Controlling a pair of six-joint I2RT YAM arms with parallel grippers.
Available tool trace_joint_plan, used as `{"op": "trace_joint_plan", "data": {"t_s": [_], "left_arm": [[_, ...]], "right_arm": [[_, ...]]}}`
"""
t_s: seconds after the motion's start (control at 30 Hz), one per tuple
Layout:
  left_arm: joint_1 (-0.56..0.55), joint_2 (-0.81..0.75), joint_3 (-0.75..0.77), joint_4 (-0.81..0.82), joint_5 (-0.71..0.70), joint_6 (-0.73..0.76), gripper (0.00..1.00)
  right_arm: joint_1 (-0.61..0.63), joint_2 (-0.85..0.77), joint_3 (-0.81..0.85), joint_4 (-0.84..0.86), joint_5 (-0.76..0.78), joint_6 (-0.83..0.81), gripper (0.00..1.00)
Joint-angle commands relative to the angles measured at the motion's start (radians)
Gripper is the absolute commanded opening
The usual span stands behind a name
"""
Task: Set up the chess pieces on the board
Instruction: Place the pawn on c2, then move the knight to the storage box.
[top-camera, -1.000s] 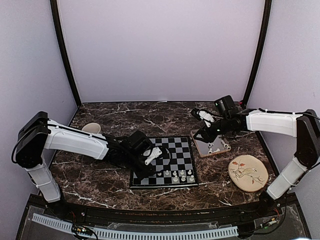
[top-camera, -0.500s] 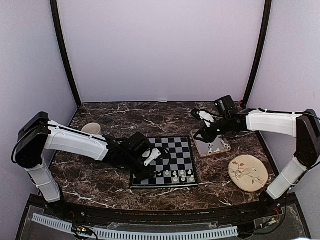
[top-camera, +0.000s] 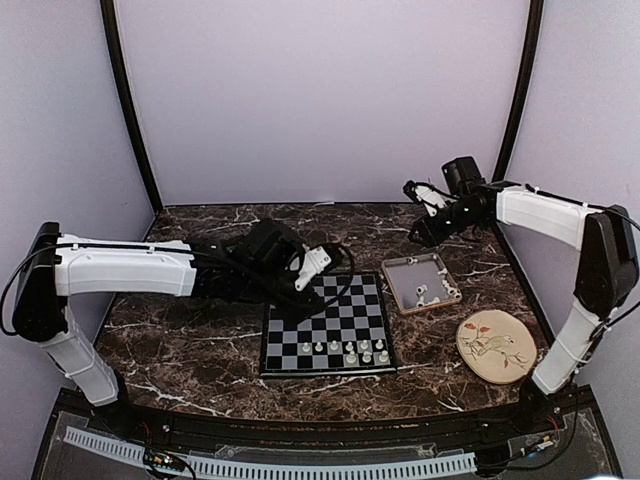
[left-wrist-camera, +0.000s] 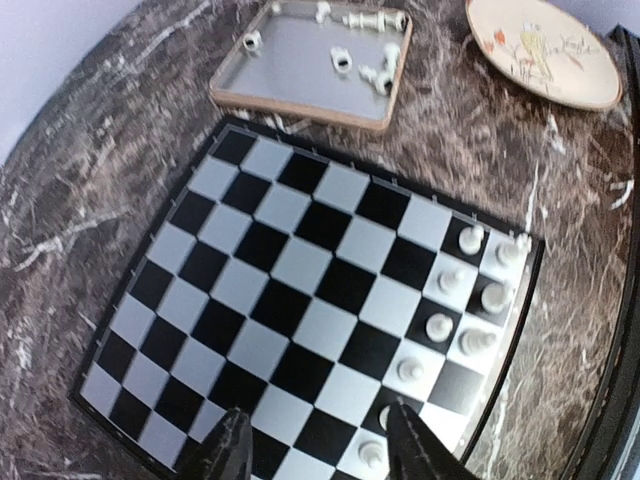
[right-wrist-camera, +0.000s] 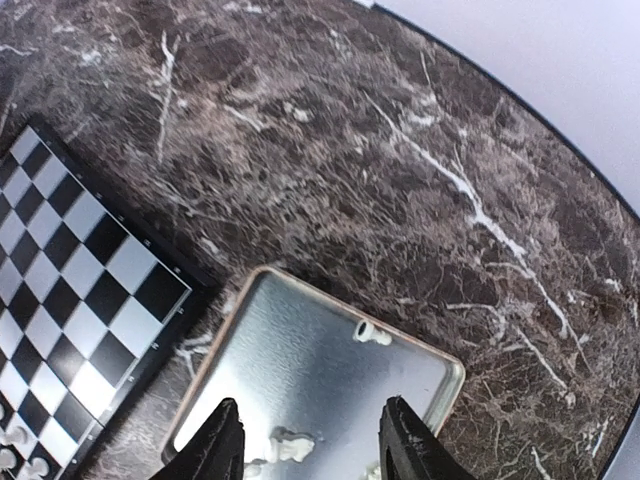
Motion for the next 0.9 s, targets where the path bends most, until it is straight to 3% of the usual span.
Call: {"op": "trace_joint_plan", "data": {"t_s": [0.0, 0.13, 0.23, 0.43, 0.87], "left_arm": [[0.053, 0.041, 0.163, 0.052, -0.033, -0.032, 0.49], [0.148, 0.127, 0.271, 0.061, 0.145, -0.146, 0.5], [0.192, 0.142, 0.248, 0.1, 0.245, -0.189, 0.49], [0.2, 0.109, 0.153, 0.134, 0.238, -0.182, 0.49], [0.2, 0.109, 0.145, 0.128, 0.249, -0.176, 0.49]], "right_arm": [[-0.04, 0.092, 0.043, -0.138, 0.01, 0.004, 0.43], [-0.042, 0.15, 0.061, -0.193, 0.015, 0.009, 0.37], [-0.042, 0.16, 0.048, -0.251, -0.021, -0.024, 0.36], [-0.042, 0.145, 0.007, -0.309, 0.034, -0.107, 0.35], [-0.041, 0.276, 0.107, -0.354, 0.025, -0.009, 0.42]]}}
